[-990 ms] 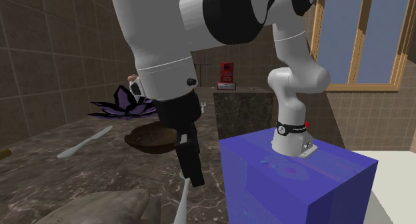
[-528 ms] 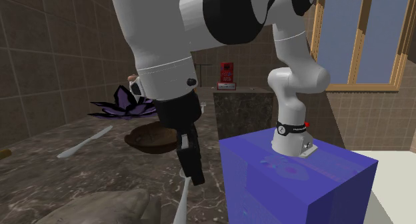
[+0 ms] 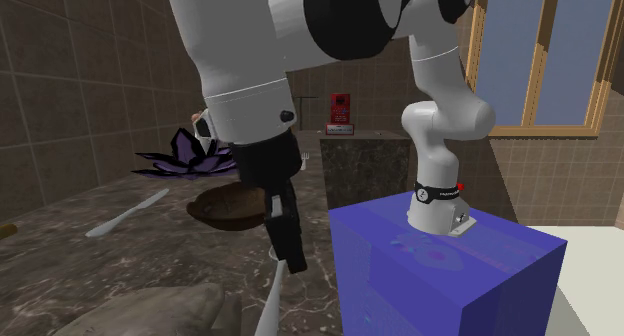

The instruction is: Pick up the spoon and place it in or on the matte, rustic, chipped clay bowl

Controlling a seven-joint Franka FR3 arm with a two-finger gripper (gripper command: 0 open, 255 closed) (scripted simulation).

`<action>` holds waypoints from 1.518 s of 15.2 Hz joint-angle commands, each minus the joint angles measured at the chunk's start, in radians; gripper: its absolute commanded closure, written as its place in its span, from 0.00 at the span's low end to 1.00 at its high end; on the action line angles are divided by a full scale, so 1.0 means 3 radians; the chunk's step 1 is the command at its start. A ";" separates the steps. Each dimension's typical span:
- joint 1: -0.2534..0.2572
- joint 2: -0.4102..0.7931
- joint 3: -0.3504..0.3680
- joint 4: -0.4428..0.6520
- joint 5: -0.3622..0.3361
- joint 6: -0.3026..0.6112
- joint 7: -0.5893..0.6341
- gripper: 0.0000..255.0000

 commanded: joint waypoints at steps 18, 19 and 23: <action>-0.0006 -0.0238 0.0029 0.0506 0.0059 -0.0737 -0.0012 1.00; -0.0005 -0.0244 0.0030 0.0542 0.0061 -0.0779 -0.0011 1.00; -0.0054 -0.0303 0.0009 0.0561 0.0065 -0.0858 -0.0081 1.00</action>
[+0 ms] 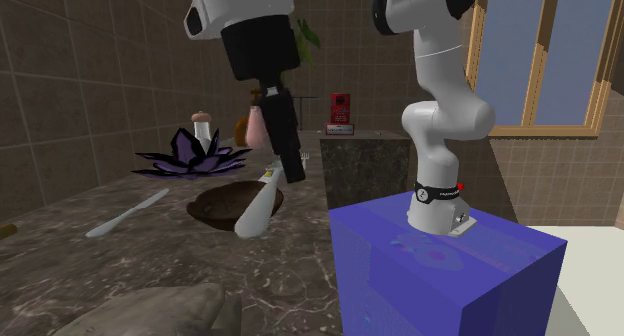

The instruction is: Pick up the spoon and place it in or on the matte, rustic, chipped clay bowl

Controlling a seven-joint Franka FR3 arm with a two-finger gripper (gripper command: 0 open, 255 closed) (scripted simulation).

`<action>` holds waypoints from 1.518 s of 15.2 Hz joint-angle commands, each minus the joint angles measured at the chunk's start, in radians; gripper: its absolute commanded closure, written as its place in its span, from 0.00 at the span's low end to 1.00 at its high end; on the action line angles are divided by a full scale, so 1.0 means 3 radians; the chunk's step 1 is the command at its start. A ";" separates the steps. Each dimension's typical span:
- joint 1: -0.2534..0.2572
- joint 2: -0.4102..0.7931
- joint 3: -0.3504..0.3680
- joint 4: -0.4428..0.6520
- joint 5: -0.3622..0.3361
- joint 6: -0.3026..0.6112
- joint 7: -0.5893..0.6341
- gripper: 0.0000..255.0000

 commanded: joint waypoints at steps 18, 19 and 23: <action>-0.0739 -0.0359 -0.0445 -0.0502 -0.0122 0.0164 -0.1143 1.00; -0.0739 -0.0352 -0.0446 -0.0537 -0.0123 0.0207 -0.1141 1.00; -0.0740 -0.0317 -0.0448 -0.0669 -0.0129 0.0374 -0.1131 1.00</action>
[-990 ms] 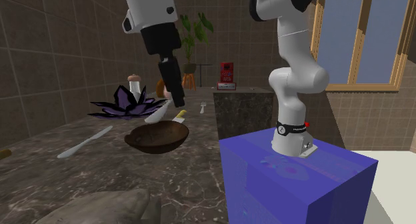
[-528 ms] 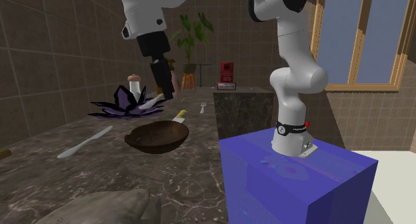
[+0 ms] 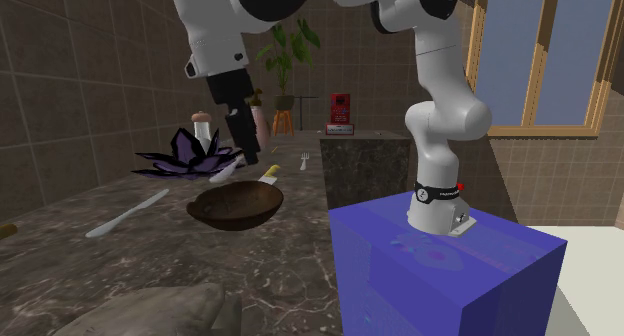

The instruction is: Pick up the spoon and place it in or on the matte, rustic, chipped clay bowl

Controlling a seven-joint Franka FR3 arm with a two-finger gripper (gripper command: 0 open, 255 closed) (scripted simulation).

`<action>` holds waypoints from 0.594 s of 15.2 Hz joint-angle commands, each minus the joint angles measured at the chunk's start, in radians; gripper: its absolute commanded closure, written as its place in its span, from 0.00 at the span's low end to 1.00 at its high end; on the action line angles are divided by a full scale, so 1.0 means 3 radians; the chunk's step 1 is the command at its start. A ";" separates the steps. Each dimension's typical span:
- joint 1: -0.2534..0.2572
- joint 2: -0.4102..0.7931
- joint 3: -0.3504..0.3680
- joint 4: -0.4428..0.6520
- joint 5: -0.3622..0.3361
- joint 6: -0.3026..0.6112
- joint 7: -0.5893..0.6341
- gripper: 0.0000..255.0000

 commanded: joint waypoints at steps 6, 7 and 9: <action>-0.0002 0.0090 -0.0005 -0.0196 -0.0014 0.0286 0.0016 1.00; -0.0002 0.0104 -0.0006 -0.0222 -0.0017 0.0326 0.0018 1.00; -0.0002 0.0112 -0.0006 -0.0235 -0.0018 0.0347 0.0020 1.00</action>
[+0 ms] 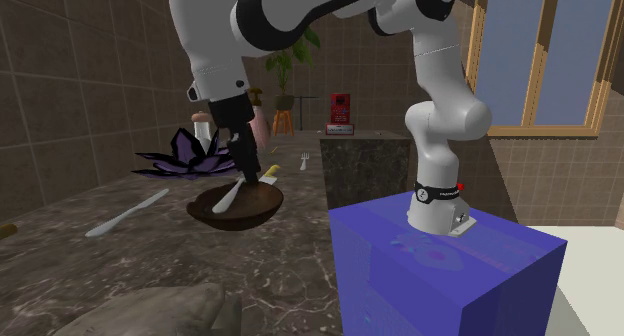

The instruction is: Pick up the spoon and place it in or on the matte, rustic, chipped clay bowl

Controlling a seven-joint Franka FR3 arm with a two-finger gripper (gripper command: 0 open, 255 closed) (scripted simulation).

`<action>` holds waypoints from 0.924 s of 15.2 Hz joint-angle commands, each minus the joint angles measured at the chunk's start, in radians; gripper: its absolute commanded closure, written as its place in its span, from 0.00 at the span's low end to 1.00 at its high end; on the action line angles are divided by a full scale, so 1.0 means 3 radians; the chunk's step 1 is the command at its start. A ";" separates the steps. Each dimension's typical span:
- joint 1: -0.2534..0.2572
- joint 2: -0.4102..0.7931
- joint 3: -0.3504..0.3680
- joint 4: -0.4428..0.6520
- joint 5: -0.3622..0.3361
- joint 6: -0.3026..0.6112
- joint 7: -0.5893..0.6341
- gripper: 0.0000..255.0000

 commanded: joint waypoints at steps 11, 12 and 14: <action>-0.0001 0.0006 -0.0001 -0.0008 -0.0001 0.0016 0.0000 0.00; -0.0001 0.0006 -0.0001 -0.0008 -0.0001 0.0016 0.0000 0.00; 0.0008 0.0014 0.0004 0.0226 0.0003 -0.0209 -0.0004 0.00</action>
